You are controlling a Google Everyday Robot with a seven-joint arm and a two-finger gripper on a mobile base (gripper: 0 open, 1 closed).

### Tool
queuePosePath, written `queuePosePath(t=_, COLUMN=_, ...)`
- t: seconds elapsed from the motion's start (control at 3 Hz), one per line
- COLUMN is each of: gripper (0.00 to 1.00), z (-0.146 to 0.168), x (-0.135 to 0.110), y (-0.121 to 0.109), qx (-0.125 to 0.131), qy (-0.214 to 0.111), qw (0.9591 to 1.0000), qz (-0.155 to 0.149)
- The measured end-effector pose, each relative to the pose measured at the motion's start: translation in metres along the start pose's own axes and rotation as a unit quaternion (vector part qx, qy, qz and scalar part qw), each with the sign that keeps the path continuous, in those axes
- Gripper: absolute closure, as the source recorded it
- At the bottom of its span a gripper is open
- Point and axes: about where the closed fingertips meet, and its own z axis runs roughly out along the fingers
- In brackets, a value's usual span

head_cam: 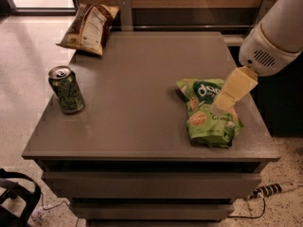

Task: Move green rice chip bag near brown chip bag

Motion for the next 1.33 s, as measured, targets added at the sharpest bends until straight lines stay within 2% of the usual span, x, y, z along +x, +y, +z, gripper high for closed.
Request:
queuePosePath(t=0.33, gripper=0.0, z=0.03, x=0.005, y=0.001, qx=-0.007, qy=-0.005, qw=0.9982, qz=0.06)
queuePosePath(t=0.67, gripper=0.0, z=0.058, x=0.007, y=0.002, qx=-0.013, qy=0.001, qw=0.9943, qz=0.106)
queuePosePath(t=1.0, gripper=0.0, z=0.08, x=0.007, y=0.002, qx=-0.018, qy=0.01, qw=0.9909, qz=0.133)
queuePosePath(t=1.33, gripper=0.0, z=0.102, x=0.004, y=0.012, qx=-0.031, qy=0.02, qw=0.9892, qz=0.142)
